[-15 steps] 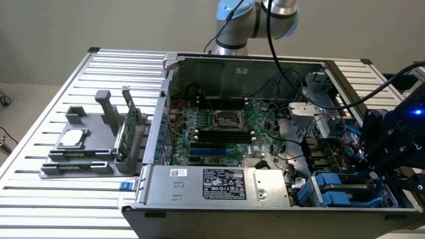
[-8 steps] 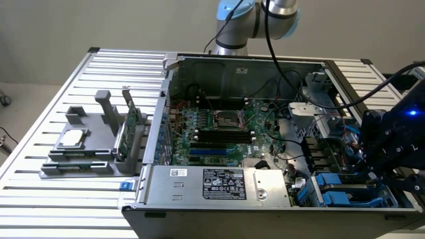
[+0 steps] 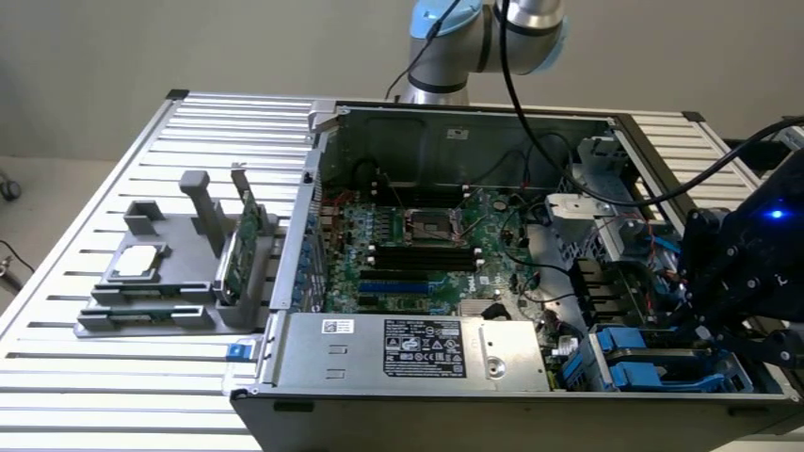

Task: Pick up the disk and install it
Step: 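Insert the first disk wire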

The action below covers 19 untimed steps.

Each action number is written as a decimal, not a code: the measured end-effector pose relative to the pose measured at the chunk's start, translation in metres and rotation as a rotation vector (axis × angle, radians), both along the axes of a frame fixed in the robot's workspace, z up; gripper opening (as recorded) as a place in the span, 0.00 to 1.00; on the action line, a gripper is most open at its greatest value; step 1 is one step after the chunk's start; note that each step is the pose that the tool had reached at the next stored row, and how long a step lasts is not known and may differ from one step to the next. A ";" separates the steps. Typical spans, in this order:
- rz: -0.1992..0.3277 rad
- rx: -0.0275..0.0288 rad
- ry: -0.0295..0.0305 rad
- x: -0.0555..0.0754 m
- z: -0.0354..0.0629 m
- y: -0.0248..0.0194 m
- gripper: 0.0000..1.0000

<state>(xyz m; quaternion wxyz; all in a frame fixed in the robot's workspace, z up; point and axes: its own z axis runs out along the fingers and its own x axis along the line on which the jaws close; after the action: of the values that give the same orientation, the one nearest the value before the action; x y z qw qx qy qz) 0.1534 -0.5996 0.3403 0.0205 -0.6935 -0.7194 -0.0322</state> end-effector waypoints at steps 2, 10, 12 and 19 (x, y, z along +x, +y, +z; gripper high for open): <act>-0.003 -0.0002 -0.0025 -0.001 0.0000 0.0000 0.17; -0.012 -0.0002 -0.0089 -0.003 -0.0001 0.0006 0.17; -0.015 0.0000 -0.0095 -0.003 -0.0001 0.0015 0.17; -0.017 -0.0001 -0.0113 -0.003 -0.0010 0.0017 0.17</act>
<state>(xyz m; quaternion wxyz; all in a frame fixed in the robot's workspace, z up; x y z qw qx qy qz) 0.1505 -0.5979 0.3393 0.0161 -0.6993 -0.7137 -0.0363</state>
